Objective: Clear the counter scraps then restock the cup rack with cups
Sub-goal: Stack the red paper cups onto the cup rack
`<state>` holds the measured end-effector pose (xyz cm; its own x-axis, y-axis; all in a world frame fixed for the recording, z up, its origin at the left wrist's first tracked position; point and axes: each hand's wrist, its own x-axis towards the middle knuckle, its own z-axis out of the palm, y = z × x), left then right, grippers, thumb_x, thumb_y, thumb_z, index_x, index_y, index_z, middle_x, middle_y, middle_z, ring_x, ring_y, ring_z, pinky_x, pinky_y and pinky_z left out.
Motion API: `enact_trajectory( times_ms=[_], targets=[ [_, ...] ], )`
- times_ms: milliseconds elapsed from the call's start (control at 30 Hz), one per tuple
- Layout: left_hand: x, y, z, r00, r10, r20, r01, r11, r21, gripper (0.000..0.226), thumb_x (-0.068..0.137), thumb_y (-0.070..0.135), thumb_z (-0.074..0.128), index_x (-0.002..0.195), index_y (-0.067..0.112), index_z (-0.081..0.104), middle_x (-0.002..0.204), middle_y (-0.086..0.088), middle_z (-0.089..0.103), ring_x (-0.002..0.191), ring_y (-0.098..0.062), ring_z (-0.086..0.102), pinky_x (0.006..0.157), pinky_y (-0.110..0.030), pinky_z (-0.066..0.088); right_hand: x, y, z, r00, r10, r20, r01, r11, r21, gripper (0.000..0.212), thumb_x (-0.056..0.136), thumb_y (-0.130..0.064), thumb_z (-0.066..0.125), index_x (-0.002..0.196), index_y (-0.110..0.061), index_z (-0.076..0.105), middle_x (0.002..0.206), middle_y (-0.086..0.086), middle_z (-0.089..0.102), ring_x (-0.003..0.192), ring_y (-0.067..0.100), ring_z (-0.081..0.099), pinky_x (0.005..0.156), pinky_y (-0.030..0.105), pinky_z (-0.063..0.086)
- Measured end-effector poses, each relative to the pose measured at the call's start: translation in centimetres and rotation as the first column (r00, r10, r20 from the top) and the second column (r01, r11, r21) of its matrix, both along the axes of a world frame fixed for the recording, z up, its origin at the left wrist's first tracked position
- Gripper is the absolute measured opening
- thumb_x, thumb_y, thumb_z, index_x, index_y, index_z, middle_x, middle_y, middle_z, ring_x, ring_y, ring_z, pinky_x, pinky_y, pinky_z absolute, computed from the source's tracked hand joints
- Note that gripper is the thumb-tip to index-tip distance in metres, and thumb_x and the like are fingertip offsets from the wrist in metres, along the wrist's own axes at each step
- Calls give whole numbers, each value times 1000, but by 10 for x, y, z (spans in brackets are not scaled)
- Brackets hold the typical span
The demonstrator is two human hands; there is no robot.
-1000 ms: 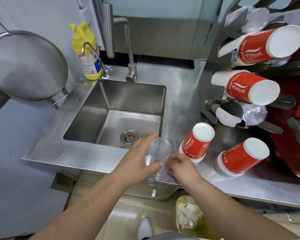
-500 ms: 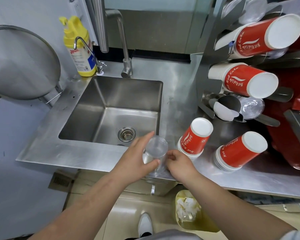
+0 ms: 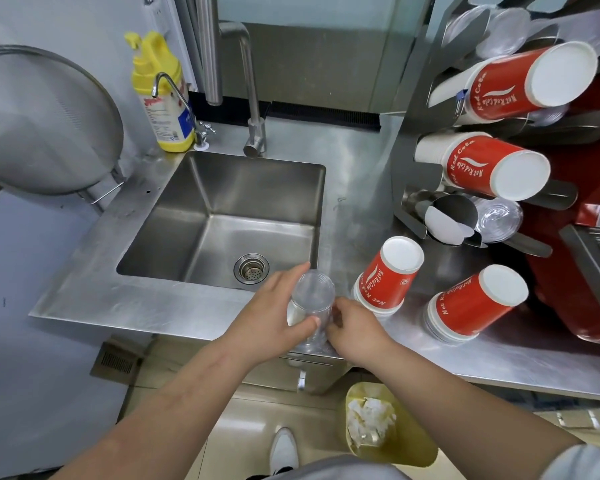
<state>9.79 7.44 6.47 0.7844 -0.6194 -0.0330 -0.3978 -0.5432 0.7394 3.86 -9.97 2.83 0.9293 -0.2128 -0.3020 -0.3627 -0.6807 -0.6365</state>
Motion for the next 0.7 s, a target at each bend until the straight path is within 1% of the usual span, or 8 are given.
enact_trajectory(
  times_ms=[67, 167, 267, 367, 433, 533, 600, 700],
  targets=[
    [2, 1, 3, 1000, -17, 25, 17, 1000, 23, 82, 84, 40, 68, 151, 36, 21, 144, 14, 33, 129, 3, 33, 95, -9, 25, 1, -2, 4, 999, 51, -7, -51, 998, -30, 18, 89, -24, 55, 103, -14, 61, 89, 1, 58, 79, 18, 54, 69, 22, 36],
    [3, 2, 10, 998, -51, 44, 49, 997, 55, 88, 84, 41, 68, 152, 37, 13, 136, 19, 27, 127, 2, 33, 94, -10, 25, 0, -7, 14, 987, 153, -47, -157, 983, -91, 21, 89, -26, 54, 104, -13, 60, 88, 2, 58, 81, 22, 58, 68, 24, 38],
    [7, -2, 21, 993, -86, 75, 81, 995, 60, 90, 85, 43, 67, 153, 37, 9, 136, 17, 25, 122, 2, 31, 98, -14, 25, 0, -17, 29, 954, 273, -128, -293, 937, -189, 29, 89, -29, 54, 113, -13, 60, 106, 11, 63, 100, 30, 61, 77, 28, 46],
    [16, -12, 38, 978, -164, 127, 149, 981, 124, 84, 83, 56, 58, 153, 34, 17, 142, 10, 31, 128, -7, 36, 101, -16, 28, -8, -31, 56, 894, 369, -256, -434, 857, -277, 40, 93, -33, 51, 129, -15, 55, 124, 13, 59, 116, 32, 55, 93, 33, 46],
    [26, -22, 53, 962, -225, 153, 194, 962, 194, 84, 77, 66, 46, 151, 31, 26, 144, 6, 34, 131, -10, 37, 102, -18, 30, -16, -43, 75, 848, 418, -326, -517, 789, -332, 44, 93, -35, 50, 134, -17, 51, 130, 13, 56, 121, 33, 52, 96, 36, 46],
    [39, -48, 76, 919, -330, 216, 262, 920, 291, 90, 70, 73, 35, 148, 28, 36, 139, 0, 44, 131, -15, 42, 108, -25, 31, -26, -65, 107, 844, 426, -327, -530, 757, -382, 34, 91, -34, 51, 121, -18, 56, 122, 10, 60, 111, 33, 56, 90, 37, 49],
    [45, -66, 87, 894, -393, 213, 300, 881, 364, 80, 79, 66, 47, 148, 28, 35, 138, -1, 47, 130, -17, 44, 108, -27, 32, -29, -79, 128, 866, 412, -282, -499, 746, -442, 27, 89, -32, 52, 111, -19, 59, 109, 9, 64, 100, 32, 59, 83, 38, 51],
    [52, -92, 96, 877, -449, 171, 340, 830, 442, 71, 88, 54, 59, 149, 32, 31, 144, -1, 45, 133, -17, 42, 108, -28, 32, -27, -95, 153, 922, 356, -155, -378, 733, -566, 28, 89, -34, 51, 112, -22, 59, 105, 6, 64, 98, 29, 59, 76, 35, 49]
  ],
)
